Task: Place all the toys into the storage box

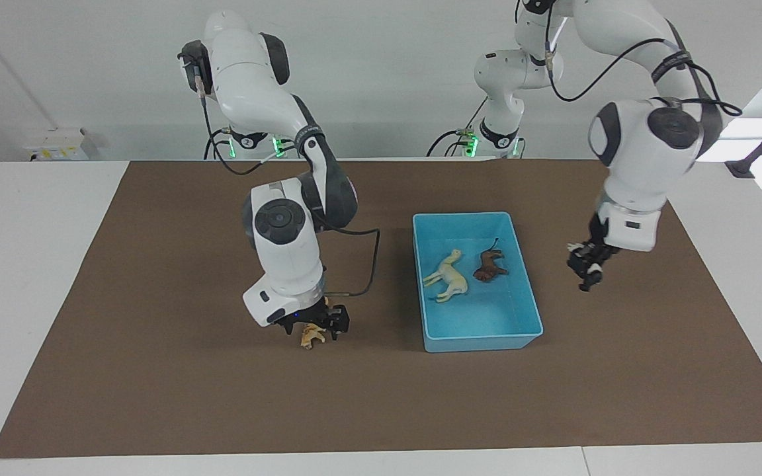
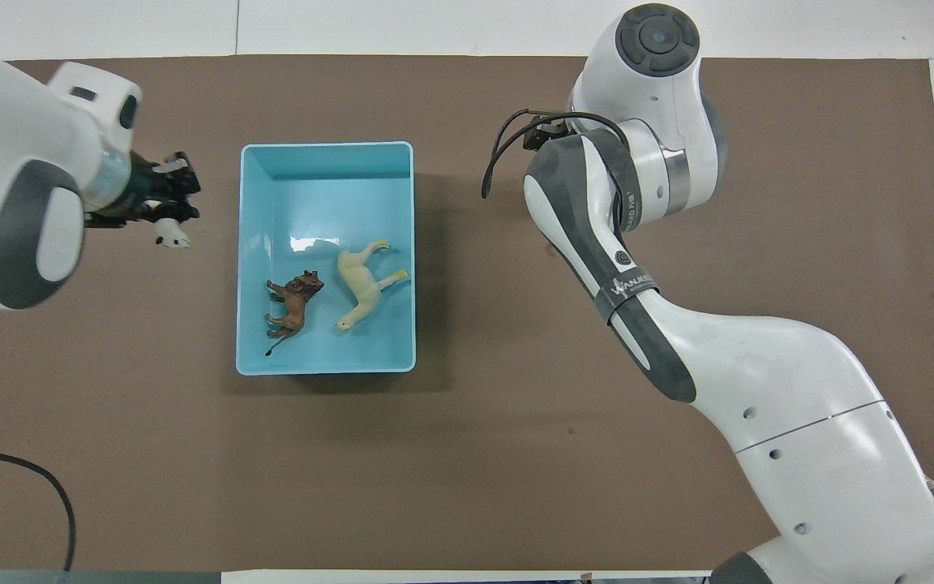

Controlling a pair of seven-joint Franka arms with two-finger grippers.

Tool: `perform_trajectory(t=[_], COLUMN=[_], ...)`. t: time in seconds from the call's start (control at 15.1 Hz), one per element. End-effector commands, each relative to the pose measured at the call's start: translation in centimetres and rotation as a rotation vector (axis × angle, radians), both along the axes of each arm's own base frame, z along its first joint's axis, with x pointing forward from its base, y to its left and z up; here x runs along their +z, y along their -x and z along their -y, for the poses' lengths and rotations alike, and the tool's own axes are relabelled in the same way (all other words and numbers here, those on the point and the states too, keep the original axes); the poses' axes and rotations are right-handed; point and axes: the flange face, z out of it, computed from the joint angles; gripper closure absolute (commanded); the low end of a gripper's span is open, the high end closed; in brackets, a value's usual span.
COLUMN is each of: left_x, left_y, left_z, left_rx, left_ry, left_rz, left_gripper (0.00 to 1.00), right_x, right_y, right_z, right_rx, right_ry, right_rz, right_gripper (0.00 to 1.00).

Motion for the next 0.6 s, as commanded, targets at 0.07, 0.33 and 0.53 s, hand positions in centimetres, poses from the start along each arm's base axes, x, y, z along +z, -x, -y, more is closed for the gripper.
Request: perform_trajectory(t=[0.07,0.33,0.53], left_x=[-6.0,-7.2,-3.0], left_y=[6.6,8.5,7.4], left_z=[5.9,7.6,7.1], left_rx=[0.039,0.042,0.046], left_ry=[0.014,0.048,0.021], left_rz=[-0.005,0.052,0.009], left_gripper=[1.0,0.0,0.0], right_x=[-3.3,-5.7,-5.8], right_y=[1.6,3.5,4.1], right_z=[0.5,1.6,1.1], right_rx=[-0.03,-0.043,-0.04], right_ry=[-0.024,-0.022,-0.02], right_rz=[-0.014,-0.02,-0.032], right_gripper=[0.0,0.0,0.0])
